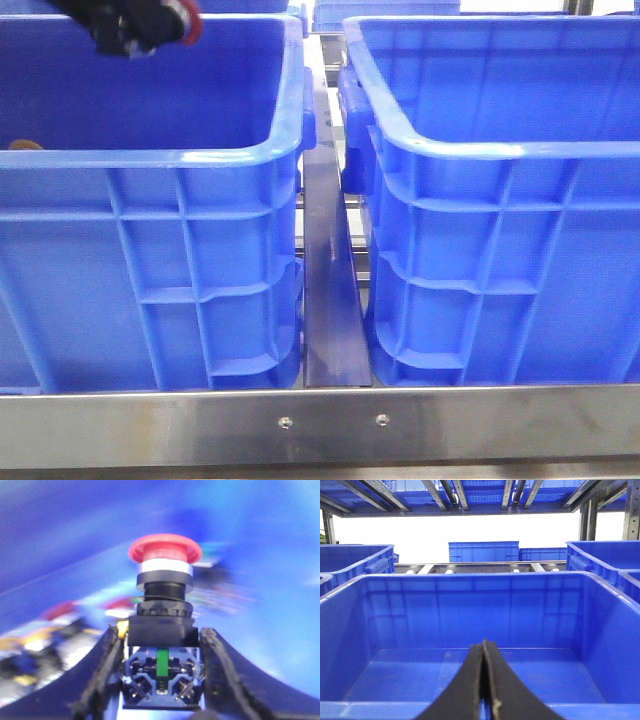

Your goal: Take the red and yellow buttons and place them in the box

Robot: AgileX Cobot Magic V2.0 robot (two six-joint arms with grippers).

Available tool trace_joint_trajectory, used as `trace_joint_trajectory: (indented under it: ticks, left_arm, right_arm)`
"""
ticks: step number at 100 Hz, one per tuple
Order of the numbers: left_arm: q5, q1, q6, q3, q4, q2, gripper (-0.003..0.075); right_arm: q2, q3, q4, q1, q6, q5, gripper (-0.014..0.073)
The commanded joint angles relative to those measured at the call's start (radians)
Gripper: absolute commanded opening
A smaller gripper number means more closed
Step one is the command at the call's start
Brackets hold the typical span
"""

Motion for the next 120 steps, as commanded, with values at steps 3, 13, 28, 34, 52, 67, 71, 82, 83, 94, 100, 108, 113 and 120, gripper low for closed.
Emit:
trace_joint_trajectory:
  ticks: [3,13,28,34,52,67,71,82,83,94,100,108,113,120]
  left_arm:
    - [-0.054,-0.080,-0.005,0.006,0.000,-0.115,-0.0019]
    - [-0.052,-0.180,-0.003,0.020,0.000,-0.169,-0.0019]
    - [-0.066,-0.331,-0.003,0.022,0.005,-0.205,-0.0019]
    - [-0.080,-0.392,-0.003,0.022,0.000,-0.207,-0.0019]
    - [-0.132,-0.538,-0.003,0.022,0.000,-0.207,-0.0019]
    - [-0.157,-0.603,-0.003,0.022,0.000,-0.207,-0.0019]
    - [-0.157,-0.608,-0.003,0.022,0.000,-0.207,-0.0019]
    - [-0.157,-0.610,-0.003,0.022,0.000,-0.207,-0.0019]
    - [-0.157,-0.610,-0.003,0.022,0.000,-0.207,-0.0019]
    - [-0.157,-0.610,-0.003,0.022,0.000,-0.207,-0.0019]
    - [-0.157,-0.610,-0.003,0.022,0.000,-0.207,-0.0019]
    - [-0.157,-0.610,-0.003,0.022,0.000,-0.207,-0.0019]
    - [-0.157,-0.610,-0.003,0.022,0.000,-0.207,-0.0019]
    - [-0.157,-0.610,-0.003,0.022,0.000,-0.207,-0.0019]
  right_arm:
    - [-0.025,-0.019,-0.008,0.001,-0.002,-0.087,-0.0068]
    - [-0.025,-0.019,-0.008,0.001,-0.002,-0.087,-0.0068]
    - [-0.025,-0.019,-0.008,0.001,-0.002,-0.087,-0.0068]
    - [-0.025,-0.019,-0.008,0.001,-0.002,-0.087,-0.0068]
    - [-0.025,-0.019,-0.008,0.001,-0.002,-0.088,-0.0068]
    - [-0.025,-0.019,-0.008,0.001,-0.002,-0.095,-0.0068]
    - [-0.025,-0.019,-0.008,0.001,-0.002,-0.103,-0.0068]
    - [-0.025,-0.027,0.000,0.001,0.001,-0.124,-0.0068]
    - [-0.025,-0.030,0.000,0.001,0.002,-0.124,-0.0068]
    - [-0.024,-0.084,0.007,0.001,0.045,-0.084,-0.0068]
    - [-0.016,-0.138,0.014,0.001,0.084,-0.028,-0.0068]
    - [0.006,-0.225,0.015,0.001,0.113,0.098,-0.0068]
    - [0.029,-0.298,0.016,0.001,0.113,0.176,-0.0068]
    - [0.073,-0.393,0.018,0.001,0.113,0.280,-0.0068]
